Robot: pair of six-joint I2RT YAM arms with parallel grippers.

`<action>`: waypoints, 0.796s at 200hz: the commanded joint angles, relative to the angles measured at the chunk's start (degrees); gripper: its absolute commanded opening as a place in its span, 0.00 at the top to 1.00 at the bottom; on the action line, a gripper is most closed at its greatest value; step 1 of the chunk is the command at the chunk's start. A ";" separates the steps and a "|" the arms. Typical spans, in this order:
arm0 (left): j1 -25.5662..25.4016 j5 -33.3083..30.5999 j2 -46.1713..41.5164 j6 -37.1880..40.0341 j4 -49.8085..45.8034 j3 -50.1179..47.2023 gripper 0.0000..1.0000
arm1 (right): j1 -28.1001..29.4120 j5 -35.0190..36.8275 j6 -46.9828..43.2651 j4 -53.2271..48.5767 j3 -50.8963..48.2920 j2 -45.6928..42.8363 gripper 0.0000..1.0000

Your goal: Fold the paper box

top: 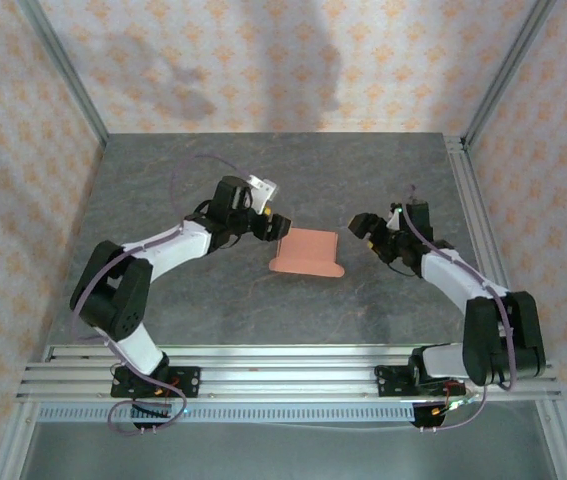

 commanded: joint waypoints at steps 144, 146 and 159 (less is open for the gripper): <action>4.23 13.02 16.51 -19.76 -11.37 6.75 0.70 | 2.16 -3.34 4.68 11.06 -3.14 4.57 0.20; 4.41 13.30 16.55 -19.90 -11.20 6.64 0.70 | 2.21 -3.40 4.76 11.22 -3.14 4.64 0.20; 4.88 15.17 17.07 -21.12 -9.34 5.95 0.70 | 2.47 -3.75 5.34 12.18 -3.14 5.32 0.20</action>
